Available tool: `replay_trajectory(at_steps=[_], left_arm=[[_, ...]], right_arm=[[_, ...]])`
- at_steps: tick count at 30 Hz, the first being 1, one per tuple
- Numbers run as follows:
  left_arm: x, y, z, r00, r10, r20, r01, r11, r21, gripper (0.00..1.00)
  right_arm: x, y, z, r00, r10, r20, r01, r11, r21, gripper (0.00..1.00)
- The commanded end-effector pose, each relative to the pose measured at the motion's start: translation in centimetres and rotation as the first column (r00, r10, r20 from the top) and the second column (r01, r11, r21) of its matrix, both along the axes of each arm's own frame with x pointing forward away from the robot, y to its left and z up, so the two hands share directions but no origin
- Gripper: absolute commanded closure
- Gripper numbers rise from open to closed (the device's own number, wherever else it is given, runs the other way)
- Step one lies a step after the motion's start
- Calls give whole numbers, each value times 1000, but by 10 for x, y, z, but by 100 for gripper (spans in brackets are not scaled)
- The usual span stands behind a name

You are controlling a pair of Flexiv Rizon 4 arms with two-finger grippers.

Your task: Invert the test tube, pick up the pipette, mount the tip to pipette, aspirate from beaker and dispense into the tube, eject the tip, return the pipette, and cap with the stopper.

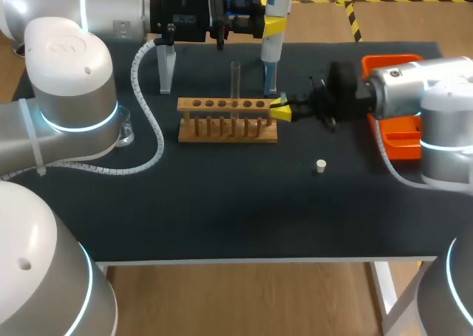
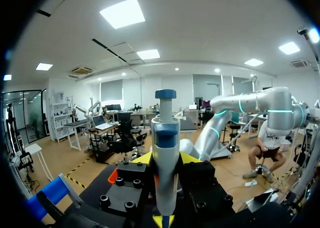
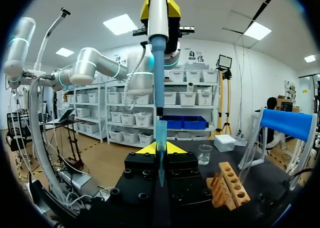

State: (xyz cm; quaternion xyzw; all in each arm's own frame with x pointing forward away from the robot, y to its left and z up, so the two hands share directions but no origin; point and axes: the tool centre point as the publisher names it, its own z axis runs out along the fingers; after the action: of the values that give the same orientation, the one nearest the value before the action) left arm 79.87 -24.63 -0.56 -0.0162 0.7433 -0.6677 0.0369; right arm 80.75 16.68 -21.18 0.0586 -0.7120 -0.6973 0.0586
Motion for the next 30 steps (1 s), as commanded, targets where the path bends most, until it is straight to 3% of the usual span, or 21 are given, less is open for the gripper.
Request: replay_trajectory(at_steps=[1,16,30], left_arm=[[-1,-1,1,1000,5,0,-5,1000,0,100],[-1,-1,1,1000,5,0,-5,1000,0,100],[-1,-1,1,1000,5,0,-5,1000,0,100]], right_arm=[[6,9,-4,1000,4,-9,-4,1000,9,100],[-3,24,-10,999,10,-31,-10,1000,3,100],[-4,29,-3,1000,22,3,-22,1000,-11,100]])
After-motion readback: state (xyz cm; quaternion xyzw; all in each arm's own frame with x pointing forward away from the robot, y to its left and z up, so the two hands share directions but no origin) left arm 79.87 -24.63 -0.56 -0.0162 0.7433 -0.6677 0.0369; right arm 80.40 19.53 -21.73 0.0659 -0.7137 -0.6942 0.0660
